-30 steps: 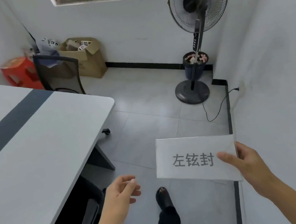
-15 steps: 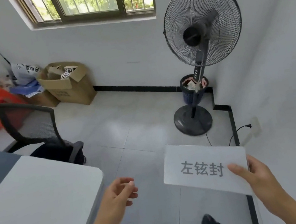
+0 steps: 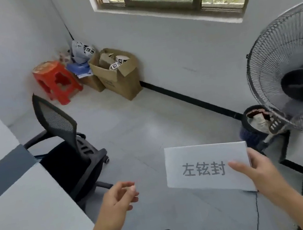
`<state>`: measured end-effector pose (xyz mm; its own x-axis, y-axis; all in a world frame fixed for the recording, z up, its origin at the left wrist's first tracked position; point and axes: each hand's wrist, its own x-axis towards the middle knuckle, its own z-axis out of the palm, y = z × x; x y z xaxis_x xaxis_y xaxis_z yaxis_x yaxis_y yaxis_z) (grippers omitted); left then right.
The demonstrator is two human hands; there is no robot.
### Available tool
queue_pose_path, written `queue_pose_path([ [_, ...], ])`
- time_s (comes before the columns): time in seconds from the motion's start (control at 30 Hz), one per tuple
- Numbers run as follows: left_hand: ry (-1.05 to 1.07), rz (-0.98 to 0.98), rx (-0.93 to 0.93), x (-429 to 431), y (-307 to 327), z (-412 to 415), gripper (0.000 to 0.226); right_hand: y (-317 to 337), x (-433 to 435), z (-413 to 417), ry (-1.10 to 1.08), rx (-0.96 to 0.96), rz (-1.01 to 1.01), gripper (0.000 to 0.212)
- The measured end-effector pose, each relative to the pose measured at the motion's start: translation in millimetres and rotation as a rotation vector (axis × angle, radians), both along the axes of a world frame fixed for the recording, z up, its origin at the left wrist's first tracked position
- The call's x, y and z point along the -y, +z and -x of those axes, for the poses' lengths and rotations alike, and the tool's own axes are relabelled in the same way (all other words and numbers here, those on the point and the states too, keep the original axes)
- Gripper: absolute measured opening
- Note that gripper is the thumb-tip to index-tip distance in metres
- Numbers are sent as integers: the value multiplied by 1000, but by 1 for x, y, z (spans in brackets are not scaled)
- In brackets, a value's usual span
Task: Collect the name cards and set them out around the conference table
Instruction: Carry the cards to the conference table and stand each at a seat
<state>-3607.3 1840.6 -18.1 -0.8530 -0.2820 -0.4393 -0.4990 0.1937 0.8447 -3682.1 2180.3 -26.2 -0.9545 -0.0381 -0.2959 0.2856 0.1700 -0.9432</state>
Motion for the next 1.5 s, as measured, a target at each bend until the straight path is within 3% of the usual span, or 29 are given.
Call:
queue_pose_path([
  [0.2, 259, -8, 53, 35, -18, 65, 12, -1, 56, 147, 244, -15, 31, 40],
  [0.37, 391, -25, 58, 89, -28, 158, 13, -1, 124, 256, 324, -18, -23, 26],
  [0.5, 423, -28, -15, 133, -9, 244, 11, 19, 181, 342, 382, -45, 4, 65],
  [0.6, 450, -21, -52, 163, 10, 292, 10, 28, 223, 398, 448, -50, 20, 40],
  [0.73, 561, -9, -63, 202, 22, 327, 11, 29, 285, 473, 565, -22, 24, 30],
  [0.87, 769, 19, 1, 242, 7, 348, 14, 18, 362, 549, 758, -4, 87, 57],
  [1.0, 948, 28, 49, 276, -1, 382, 15, 13, 449, 622, 927, -24, 110, 48],
  [1.13, 1067, 20, 40, 302, 8, 415, 14, 23, 540, 672, 1123, -27, 97, 84],
  [1.23, 1215, 15, 48, 311, 9, 415, 14, 26, 610, 687, 1255, -14, 86, 91],
  [1.3, 1333, -22, 46, 313, 8, 405, 14, 24, 655, 686, 1340, -45, 75, 82],
  [1.4, 1521, -56, 44, 320, -1, 383, 14, 20, 716, 668, 1469, -17, 41, 27],
  [1.43, 1580, -58, 39, 326, -4, 373, 14, 18, 733, 659, 1505, -20, 18, 19],
  [1.5, 1660, -52, 37, 341, -10, 353, 13, 14, 764, 639, 1559, -24, -7, 29],
])
